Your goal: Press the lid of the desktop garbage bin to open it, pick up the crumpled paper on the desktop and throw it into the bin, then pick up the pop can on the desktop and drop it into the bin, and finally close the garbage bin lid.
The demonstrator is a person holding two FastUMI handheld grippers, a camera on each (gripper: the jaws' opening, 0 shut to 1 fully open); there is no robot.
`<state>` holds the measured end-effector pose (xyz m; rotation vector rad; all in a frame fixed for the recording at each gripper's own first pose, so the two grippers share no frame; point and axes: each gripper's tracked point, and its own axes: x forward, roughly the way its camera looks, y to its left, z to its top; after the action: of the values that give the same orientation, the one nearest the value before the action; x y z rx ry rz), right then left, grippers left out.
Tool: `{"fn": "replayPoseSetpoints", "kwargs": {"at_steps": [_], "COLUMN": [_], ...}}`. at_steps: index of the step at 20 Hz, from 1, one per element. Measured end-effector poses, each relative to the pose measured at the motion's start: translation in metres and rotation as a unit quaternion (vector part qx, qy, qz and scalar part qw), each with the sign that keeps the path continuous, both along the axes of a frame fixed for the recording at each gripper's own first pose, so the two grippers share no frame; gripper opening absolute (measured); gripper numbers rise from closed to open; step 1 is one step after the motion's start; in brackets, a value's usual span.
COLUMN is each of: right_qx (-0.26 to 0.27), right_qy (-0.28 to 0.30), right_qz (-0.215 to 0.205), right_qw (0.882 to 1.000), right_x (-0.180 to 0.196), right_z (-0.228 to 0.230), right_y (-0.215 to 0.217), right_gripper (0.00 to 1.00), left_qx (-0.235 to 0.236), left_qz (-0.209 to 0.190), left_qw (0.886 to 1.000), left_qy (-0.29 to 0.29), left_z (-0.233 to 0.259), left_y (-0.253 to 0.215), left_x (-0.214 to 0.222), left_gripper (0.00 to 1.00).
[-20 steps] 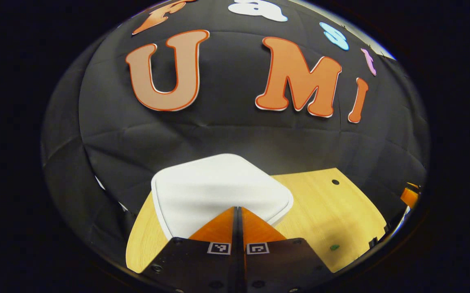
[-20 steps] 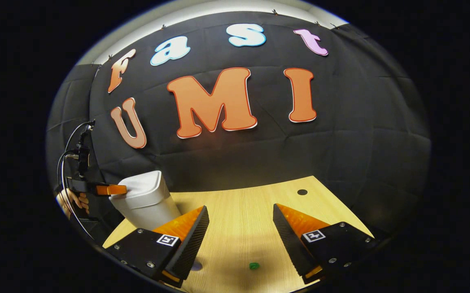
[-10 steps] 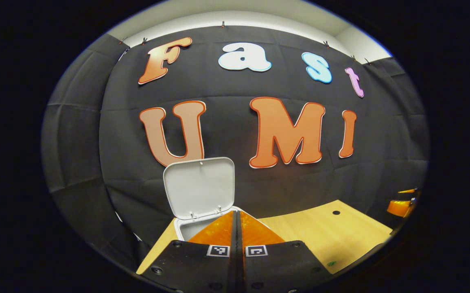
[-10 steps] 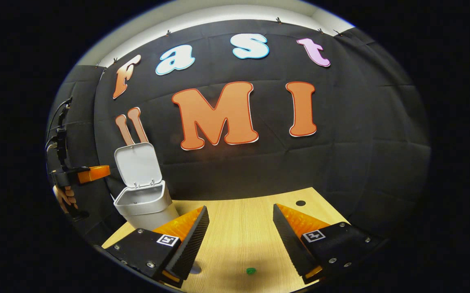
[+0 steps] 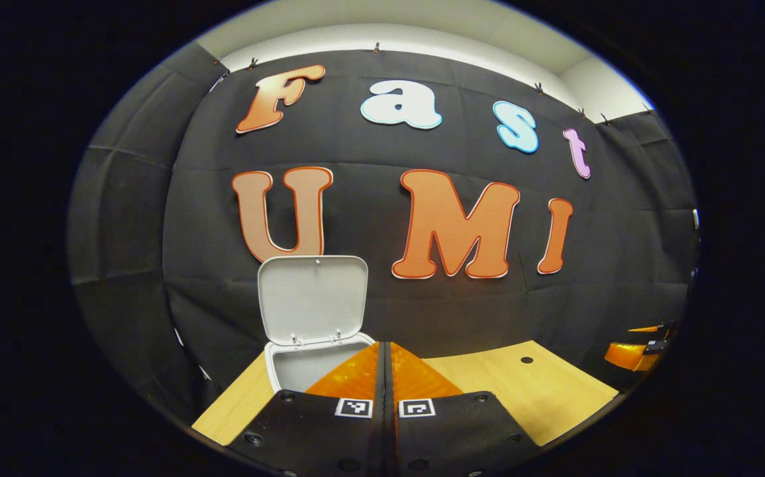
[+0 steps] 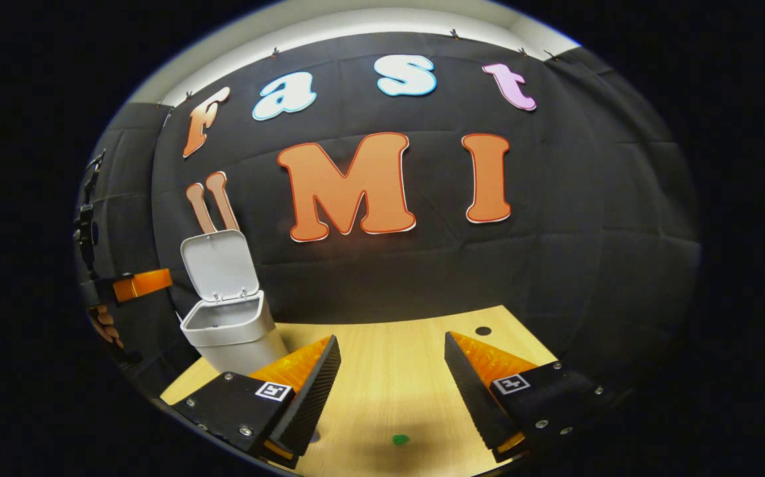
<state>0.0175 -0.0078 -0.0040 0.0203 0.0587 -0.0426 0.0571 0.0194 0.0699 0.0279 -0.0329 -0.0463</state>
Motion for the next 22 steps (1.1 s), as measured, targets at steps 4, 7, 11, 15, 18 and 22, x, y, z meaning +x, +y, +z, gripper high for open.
{"fn": "replayPoseSetpoints", "kwargs": {"at_steps": [4, 7, 11, 15, 18, 22], "right_qx": [0.005, 0.008, -0.01, -0.004, -0.012, -0.015], "right_qy": [-0.004, 0.007, 0.004, 0.011, 0.021, 0.044], "right_qz": [0.014, 0.023, 0.021, 0.025, 0.028, 0.028], "right_qw": [1.0, 1.0, 1.0, 1.0, 0.999, 0.999], "right_x": [0.0, 0.002, 0.003, 0.007, 0.01, 0.016], "right_z": [0.002, -0.003, -0.001, -0.004, -0.011, -0.029], "right_y": [0.005, 0.011, 0.012, 0.015, 0.018, 0.019], "right_gripper": [0.94, 0.94, 0.94, 0.94, 0.94, 0.94], "left_qx": [0.004, -0.001, -0.023, -0.016, -0.003, -0.011], "left_qz": [0.004, 0.008, 0.019, 0.04, 0.044, 0.039], "left_qw": [1.0, 1.0, 0.999, 0.999, 0.999, 0.999], "left_qy": [-0.023, -0.022, -0.025, -0.027, -0.026, -0.017], "left_z": [0.007, 0.003, -0.001, -0.002, -0.006, -0.012], "left_y": [-0.002, 0.0, 0.006, 0.018, 0.02, 0.021], "left_x": [-0.008, -0.012, -0.012, -0.014, -0.011, -0.008], "left_gripper": [0.01, 0.1, 0.62, 0.95, 0.95, 0.95]}}
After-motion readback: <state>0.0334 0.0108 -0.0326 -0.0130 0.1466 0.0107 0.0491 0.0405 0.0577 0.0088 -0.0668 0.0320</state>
